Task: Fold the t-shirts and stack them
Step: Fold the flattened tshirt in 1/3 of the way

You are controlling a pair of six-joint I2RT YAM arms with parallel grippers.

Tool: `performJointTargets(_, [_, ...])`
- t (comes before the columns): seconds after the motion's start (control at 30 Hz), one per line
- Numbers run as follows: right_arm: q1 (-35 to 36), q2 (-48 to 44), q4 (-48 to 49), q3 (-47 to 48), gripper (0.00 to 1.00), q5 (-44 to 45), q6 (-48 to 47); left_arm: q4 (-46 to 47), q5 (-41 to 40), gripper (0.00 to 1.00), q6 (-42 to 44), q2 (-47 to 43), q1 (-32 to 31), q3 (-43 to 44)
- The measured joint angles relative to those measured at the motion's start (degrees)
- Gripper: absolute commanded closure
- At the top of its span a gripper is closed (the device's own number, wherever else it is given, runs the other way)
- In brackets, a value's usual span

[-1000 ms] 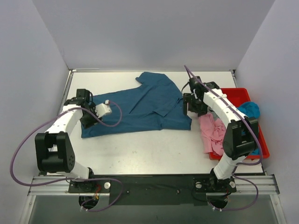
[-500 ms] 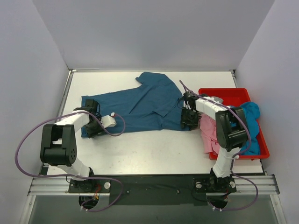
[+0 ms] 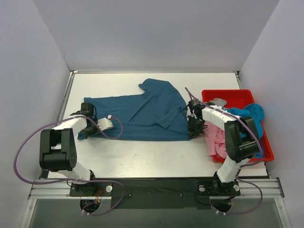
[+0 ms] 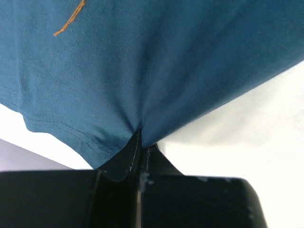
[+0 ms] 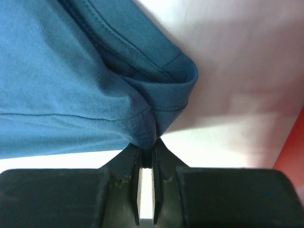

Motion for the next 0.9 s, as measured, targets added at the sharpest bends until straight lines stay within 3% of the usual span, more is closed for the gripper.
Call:
performJointTargets(0.3, [6.58, -14.19, -7.13, -12.74, 1.0, -0.46, 4.92, -10.1, 0.02, 1.0, 2.6, -7.34, 0.26, -4.76])
performJointTargets(0.37, [8.35, -17.59, -8.5, -15.74, 1.0, -0.9, 7.52, -12.83, 0.15, 0.94, 2.62, -8.24, 0.26, -5.6])
performJointTargets(0.43, [10.23, -20.74, -10.32, -18.32, 1.0, -1.62, 10.12, -16.46, 0.31, 0.62, 2.6, -9.11, 0.28, -5.9])
performJointTargets(0.47, [11.17, -22.03, -11.19, -19.39, 0.95, -1.92, 11.43, -18.18, 0.39, 0.52, 2.69, -9.44, 0.28, -5.9])
performJointTargets(0.5, [12.07, -23.19, -12.11, -20.24, 0.77, -2.27, 12.7, -19.89, 0.52, 0.23, 2.64, -9.75, 0.33, -5.88])
performJointTargets(0.57, [13.4, -25.35, -13.88, -21.55, 0.6, -2.75, 15.1, -23.23, 0.5, 0.18, 2.6, -10.19, 0.52, -5.81])
performJointTargets(0.6, [13.79, -26.43, -14.91, -22.03, 0.57, -2.86, 15.87, -24.85, 0.44, 0.17, 2.32, -10.27, 0.68, -5.62])
performJointTargets(0.7, [13.88, -29.68, -18.56, -22.01, 0.53, -2.71, 16.87, -28.57, 0.44, 0.17, 2.01, -10.29, 0.74, -3.41])
performJointTargets(0.8, [13.77, -30.82, -22.69, -17.2, 0.51, -1.53, 16.02, -32.22, 2.08, 0.18, -0.24, -9.75, -1.49, 4.39])
performJointTargets(0.9, [12.44, -29.09, -23.3, -7.61, 0.57, -0.9, 12.96, -32.7, 8.2, 0.32, -4.37, -8.22, -8.68, 18.47])
